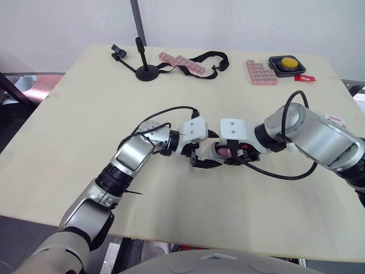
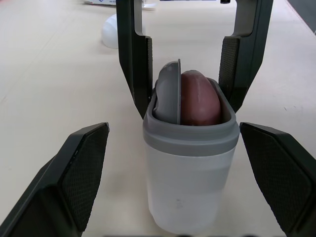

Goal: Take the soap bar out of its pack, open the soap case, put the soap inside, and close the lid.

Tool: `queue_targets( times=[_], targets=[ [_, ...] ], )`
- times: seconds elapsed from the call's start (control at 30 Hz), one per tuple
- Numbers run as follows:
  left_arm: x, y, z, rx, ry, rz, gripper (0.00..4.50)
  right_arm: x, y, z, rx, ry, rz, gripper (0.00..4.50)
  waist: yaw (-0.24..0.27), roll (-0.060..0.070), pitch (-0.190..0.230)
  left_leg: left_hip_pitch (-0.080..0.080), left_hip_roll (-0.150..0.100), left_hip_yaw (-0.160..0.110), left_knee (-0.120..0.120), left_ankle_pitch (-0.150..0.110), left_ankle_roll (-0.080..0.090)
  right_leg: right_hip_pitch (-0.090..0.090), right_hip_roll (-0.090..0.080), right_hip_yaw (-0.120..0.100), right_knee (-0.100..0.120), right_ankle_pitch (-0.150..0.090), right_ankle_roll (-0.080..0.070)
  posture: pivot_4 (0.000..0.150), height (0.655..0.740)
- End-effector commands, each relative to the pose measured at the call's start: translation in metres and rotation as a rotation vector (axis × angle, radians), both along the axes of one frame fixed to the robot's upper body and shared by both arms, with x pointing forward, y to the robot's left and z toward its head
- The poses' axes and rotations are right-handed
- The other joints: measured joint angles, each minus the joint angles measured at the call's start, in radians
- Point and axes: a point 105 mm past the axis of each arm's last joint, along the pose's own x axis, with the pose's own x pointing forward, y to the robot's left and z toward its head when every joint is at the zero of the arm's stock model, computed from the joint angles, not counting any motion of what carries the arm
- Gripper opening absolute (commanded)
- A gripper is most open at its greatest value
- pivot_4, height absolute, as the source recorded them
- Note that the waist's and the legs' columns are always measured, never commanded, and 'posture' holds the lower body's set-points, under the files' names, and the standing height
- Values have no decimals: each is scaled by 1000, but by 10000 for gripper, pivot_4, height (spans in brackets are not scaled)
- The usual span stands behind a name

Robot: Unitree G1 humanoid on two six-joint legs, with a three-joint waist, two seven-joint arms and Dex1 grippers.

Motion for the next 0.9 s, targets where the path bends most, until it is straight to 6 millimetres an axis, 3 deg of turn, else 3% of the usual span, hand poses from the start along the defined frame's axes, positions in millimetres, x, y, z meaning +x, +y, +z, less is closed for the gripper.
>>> queue_targets(
  times=[0.03,0.8,0.9],
  targets=[
    [-1,-3,10,-18,-47,-21,44912,1,1,8,4,-42,10,20713,0,0,0,0,0,0,0,0,0,0,0,0,0,0,0,1500,7400],
    [-1,-4,2,9,-68,-47,44912,1,2,8,10,-45,5,20713,0,0,0,0,0,0,1,0,0,0,0,1,2,0,0,1500,7400],
    [-1,-5,1,11,-63,-51,37219,1,1,8,11,-44,4,20713,0,0,0,0,0,0,1,0,0,0,0,1,2,0,0,1500,7400]
  ],
)
